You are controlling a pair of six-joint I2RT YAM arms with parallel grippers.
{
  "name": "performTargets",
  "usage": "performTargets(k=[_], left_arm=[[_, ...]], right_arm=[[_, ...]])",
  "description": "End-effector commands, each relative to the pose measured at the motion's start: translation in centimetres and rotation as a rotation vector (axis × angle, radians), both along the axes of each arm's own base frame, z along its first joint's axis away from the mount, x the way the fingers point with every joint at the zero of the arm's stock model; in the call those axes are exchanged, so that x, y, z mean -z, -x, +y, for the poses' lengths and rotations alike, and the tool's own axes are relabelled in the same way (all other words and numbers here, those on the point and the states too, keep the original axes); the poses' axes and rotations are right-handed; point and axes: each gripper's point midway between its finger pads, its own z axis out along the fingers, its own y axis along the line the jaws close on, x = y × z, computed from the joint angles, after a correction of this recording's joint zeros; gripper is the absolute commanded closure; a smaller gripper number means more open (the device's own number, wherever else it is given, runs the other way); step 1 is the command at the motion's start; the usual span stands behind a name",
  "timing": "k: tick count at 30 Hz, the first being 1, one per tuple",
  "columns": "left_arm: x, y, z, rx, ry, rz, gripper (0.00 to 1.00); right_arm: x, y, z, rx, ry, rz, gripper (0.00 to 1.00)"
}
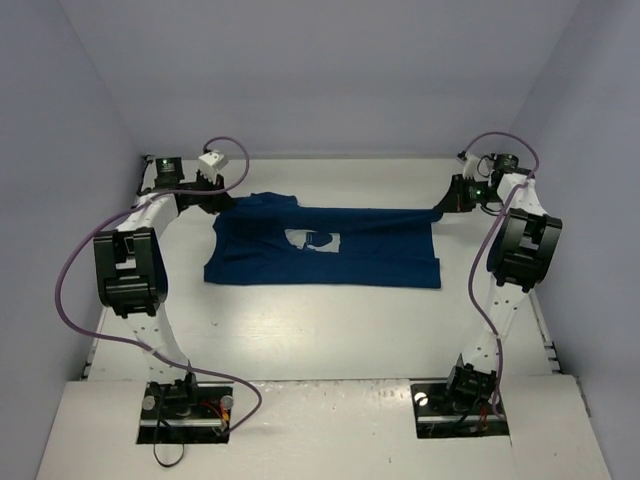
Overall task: Fold and stack the t-shirts
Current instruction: Fold the other side of the tshirt into a rectangle
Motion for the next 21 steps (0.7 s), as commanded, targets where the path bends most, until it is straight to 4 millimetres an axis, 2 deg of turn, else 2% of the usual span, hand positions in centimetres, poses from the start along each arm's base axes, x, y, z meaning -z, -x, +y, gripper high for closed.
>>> performTargets(k=[1, 4, 8, 16, 21], left_arm=[[0.1, 3.1, 0.8, 0.132, -0.112, -0.094, 1.0], [1.8, 4.6, 1.2, 0.15, -0.146, -0.067, 1.0], [2.4, 5.1, 1.4, 0.135, -0.129, -0.039, 1.0], [1.5, 5.4, 2.4, 0.103, -0.194, -0.018, 1.0], [2.5, 6.4, 3.0, 0.124, -0.234, 0.043, 1.0]], right_arm=[[-0.9, 2.5, -1.4, -0.061, 0.121, -0.031, 1.0], [0.5, 3.5, -1.9, -0.07, 0.142, 0.005, 1.0], [1.4, 4.2, -2.0, -0.083, 0.153, 0.031, 1.0], [0.7, 5.3, -1.9, -0.117, 0.173, 0.027, 1.0], [1.8, 6.4, -1.7, -0.163, 0.217, 0.056, 1.0]])
